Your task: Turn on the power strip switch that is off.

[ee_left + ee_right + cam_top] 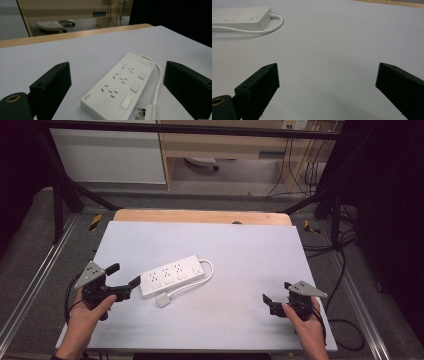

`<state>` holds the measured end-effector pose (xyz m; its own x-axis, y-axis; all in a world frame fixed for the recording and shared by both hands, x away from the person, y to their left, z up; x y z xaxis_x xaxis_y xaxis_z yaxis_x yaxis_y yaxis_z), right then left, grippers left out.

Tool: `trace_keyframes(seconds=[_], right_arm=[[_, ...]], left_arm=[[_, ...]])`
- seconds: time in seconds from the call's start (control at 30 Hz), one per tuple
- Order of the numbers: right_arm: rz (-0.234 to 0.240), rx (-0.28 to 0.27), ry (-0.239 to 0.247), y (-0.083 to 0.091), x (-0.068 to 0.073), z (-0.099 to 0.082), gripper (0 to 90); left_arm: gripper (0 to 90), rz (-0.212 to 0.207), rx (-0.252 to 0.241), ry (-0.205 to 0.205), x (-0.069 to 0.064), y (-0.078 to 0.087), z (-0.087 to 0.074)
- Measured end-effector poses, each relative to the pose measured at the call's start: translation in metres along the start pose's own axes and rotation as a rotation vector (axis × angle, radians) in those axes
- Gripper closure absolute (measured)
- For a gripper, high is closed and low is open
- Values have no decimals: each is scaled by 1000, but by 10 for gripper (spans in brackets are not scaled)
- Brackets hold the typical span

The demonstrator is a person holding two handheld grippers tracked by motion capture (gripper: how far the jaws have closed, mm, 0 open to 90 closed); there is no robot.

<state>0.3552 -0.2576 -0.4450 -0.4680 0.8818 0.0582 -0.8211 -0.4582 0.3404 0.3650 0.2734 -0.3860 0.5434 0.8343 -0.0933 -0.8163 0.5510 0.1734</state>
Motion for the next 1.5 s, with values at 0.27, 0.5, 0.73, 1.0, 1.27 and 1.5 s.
trace_keyframes(seconds=[0.27, 0.5, 0.73, 1.0, 1.27, 1.5], right_arm=[[-2, 4, 1, 0, 0, -1, 53], [-2, 4, 0, 0, -1, 0, 54], [-9, -6, -4, 3, -5, 1, 54], [-10, -7, -5, 4, -5, 1, 54], [-12, -6, -5, 4, -5, 1, 54], [-12, -7, -3, 4, -5, 1, 54]], left_arm=[[82, -21, 15, -3, -5, -10, -2], [123, -32, 34, -1, -7, -17, -4], [147, -34, 52, 6, -5, -27, -8], [177, -34, 71, 4, -5, -34, -10], [247, -37, 89, 7, -4, -38, -13], [321, -43, 108, 9, -3, -41, -15]])
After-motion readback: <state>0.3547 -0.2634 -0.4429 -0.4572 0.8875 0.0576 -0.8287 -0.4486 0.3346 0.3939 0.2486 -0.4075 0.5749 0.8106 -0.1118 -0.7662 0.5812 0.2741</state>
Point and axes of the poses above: each handheld gripper's, and its own axes: y roughly backward along the jaws, z roughly out of its top, x roughly to its left, the point moved 2 cm from there along -y, roughly forward along the jaws, and after that the axes turned 9 degrees about -x, right-handed, at the moved point
